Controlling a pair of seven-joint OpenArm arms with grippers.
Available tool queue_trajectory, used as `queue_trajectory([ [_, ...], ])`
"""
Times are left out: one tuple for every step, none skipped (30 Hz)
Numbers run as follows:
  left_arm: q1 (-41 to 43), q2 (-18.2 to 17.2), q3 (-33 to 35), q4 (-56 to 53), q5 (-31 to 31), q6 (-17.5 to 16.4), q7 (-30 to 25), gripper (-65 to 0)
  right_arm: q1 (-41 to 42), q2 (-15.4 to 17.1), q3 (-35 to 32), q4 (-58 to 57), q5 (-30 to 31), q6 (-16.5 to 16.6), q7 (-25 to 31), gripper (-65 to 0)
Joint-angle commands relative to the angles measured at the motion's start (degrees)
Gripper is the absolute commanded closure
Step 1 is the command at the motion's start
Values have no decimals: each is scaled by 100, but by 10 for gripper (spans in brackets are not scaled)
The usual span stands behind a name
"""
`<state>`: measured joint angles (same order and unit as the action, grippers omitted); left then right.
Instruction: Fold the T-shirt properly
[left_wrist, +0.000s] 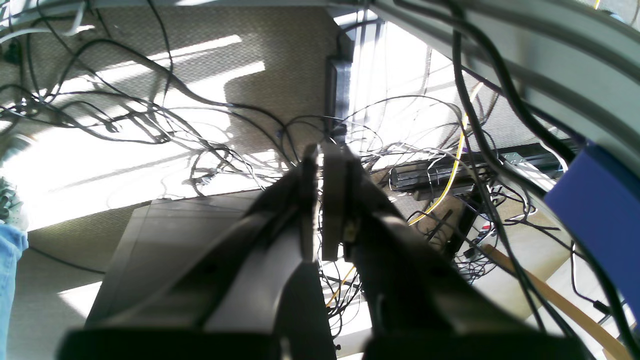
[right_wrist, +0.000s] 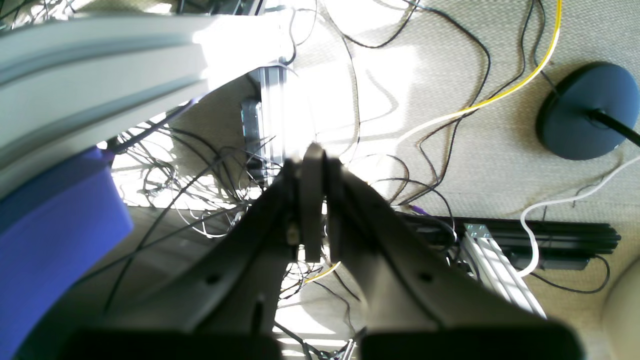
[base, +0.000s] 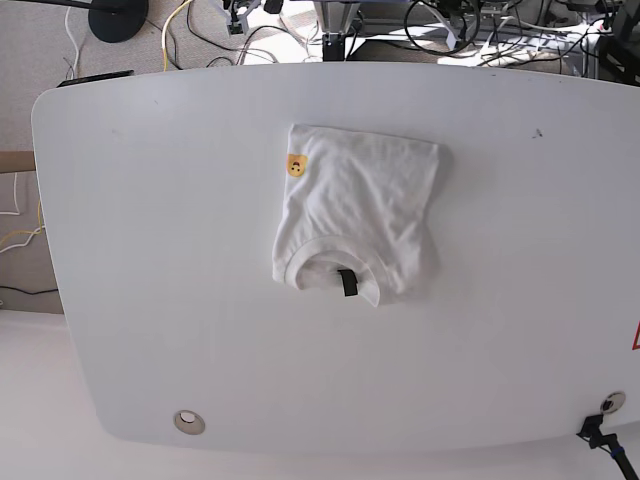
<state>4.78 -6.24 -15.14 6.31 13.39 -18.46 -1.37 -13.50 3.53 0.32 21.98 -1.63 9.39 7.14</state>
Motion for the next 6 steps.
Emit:
queue_trajectory([
  [-16, -31, 50, -28, 20, -5, 150, 0, 79, 21, 17, -286, -17, 24, 29, 0],
  [-34, -22, 111, -20, 20, -5, 185, 0, 132, 21, 8, -374, -44, 24, 29, 0],
  [-60, -22, 155, -28, 11, 22, 194, 0, 158, 21, 8, -391, -44, 24, 29, 0],
  [-60, -22, 173, -20, -7, 118, 229, 0, 158, 21, 8, -391, -44, 15, 29, 0],
  [-69, -13, 173, -11, 2, 321, 246, 0, 158, 21, 8, -391, -26, 6, 29, 0],
  [-69, -13, 173, 7, 2, 470, 264, 0, 158, 21, 8, -391, -17, 6, 29, 0],
])
